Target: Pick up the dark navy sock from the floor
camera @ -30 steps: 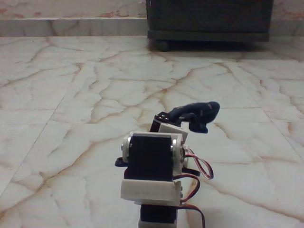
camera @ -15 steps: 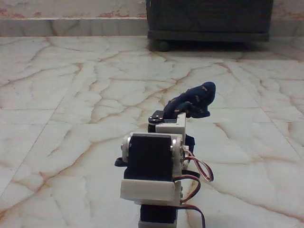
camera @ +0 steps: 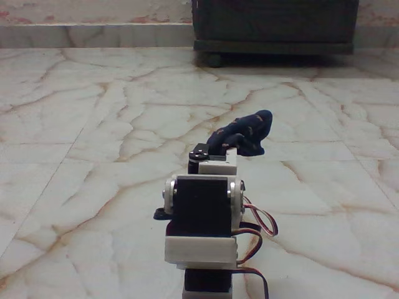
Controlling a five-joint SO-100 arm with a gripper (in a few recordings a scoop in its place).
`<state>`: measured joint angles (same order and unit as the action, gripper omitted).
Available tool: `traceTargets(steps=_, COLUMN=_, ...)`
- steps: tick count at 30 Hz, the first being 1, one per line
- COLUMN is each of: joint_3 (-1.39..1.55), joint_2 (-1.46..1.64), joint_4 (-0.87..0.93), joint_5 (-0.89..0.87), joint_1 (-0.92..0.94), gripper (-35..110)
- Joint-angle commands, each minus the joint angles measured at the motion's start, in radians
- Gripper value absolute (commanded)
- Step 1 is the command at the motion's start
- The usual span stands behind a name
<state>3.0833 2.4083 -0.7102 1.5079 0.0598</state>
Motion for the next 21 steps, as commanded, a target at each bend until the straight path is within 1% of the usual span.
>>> traceTargets(steps=1, joint_3=-0.002, joint_2=0.026, joint_4=-0.017, joint_5=-0.017, joint_1=0.0, gripper=0)
traceTargets(steps=21, joint_3=-0.002, joint_2=0.026, joint_4=-0.012, joint_5=-0.029, joint_1=0.0, gripper=0)
